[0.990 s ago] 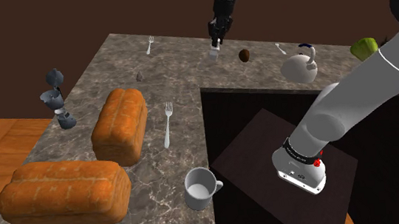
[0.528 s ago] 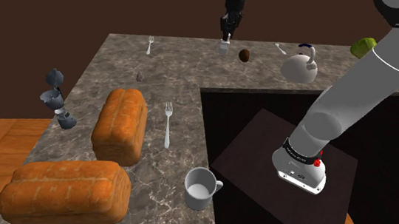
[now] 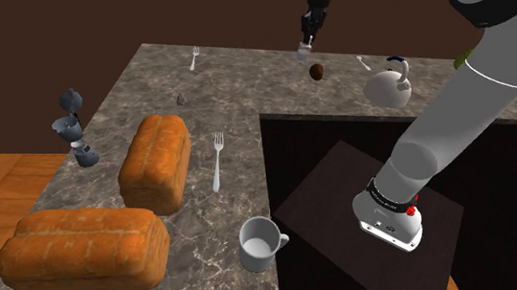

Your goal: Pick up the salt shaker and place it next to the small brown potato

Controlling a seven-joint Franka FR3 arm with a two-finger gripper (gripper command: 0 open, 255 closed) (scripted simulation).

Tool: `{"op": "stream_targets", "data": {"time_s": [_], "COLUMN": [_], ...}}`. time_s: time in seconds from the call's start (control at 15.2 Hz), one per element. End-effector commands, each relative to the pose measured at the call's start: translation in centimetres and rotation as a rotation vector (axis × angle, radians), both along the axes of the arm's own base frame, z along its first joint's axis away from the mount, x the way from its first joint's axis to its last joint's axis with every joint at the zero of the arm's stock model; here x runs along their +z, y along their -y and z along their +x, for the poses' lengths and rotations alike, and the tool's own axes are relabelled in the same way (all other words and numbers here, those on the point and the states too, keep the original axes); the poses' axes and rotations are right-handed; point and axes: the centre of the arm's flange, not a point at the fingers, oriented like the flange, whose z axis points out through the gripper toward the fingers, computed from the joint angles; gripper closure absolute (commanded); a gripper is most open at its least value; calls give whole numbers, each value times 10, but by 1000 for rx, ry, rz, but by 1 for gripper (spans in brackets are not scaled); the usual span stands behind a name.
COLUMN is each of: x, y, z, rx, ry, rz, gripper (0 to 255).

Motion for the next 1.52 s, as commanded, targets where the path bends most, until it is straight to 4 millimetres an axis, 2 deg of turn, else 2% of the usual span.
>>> {"op": "stream_targets", "data": {"time_s": [0.0, 0.46, 1.45], "x": [1, 2, -77], "y": [27, 122, 122], "z": [0, 6, 6], "rx": [1, 1, 1], "ry": [0, 0, 0], "rz": [0, 0, 0], "gripper": [255, 255, 255]}}
